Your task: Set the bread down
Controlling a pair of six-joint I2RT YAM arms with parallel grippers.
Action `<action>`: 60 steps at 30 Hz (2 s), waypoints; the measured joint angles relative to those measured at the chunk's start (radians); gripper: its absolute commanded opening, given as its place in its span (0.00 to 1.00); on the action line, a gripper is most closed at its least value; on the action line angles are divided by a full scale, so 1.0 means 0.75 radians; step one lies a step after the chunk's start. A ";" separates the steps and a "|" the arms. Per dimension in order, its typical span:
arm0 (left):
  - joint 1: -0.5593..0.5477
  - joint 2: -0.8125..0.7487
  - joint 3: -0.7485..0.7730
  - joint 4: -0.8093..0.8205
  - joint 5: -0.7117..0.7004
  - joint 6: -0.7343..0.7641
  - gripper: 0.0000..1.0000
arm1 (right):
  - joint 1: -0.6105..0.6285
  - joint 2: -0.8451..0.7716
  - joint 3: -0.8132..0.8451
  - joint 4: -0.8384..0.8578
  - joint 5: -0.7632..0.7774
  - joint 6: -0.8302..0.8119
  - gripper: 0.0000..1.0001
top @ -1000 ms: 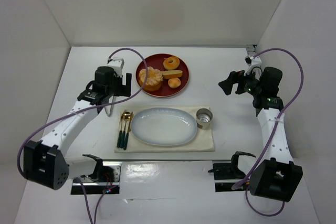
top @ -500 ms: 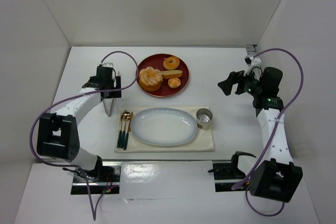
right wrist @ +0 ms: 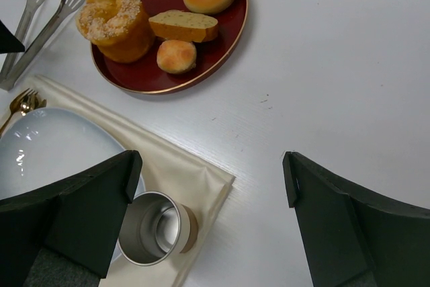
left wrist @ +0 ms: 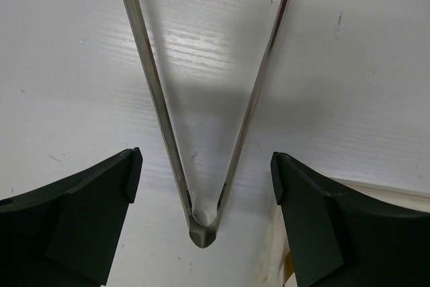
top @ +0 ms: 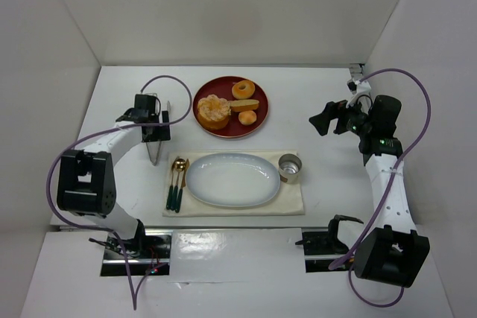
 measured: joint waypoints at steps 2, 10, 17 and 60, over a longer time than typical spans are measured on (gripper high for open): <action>0.008 0.020 0.008 -0.001 0.001 0.000 0.96 | 0.000 0.000 0.000 0.000 -0.001 0.000 1.00; 0.049 0.065 0.030 0.003 0.015 -0.003 0.95 | 0.000 -0.001 0.000 0.000 -0.003 -0.001 1.00; 0.067 0.103 0.035 0.002 0.034 -0.007 0.94 | 0.000 -0.001 0.000 0.000 -0.014 -0.001 1.00; 0.096 0.293 0.131 -0.002 0.165 -0.025 0.43 | 0.000 -0.001 0.000 -0.001 -0.019 0.000 1.00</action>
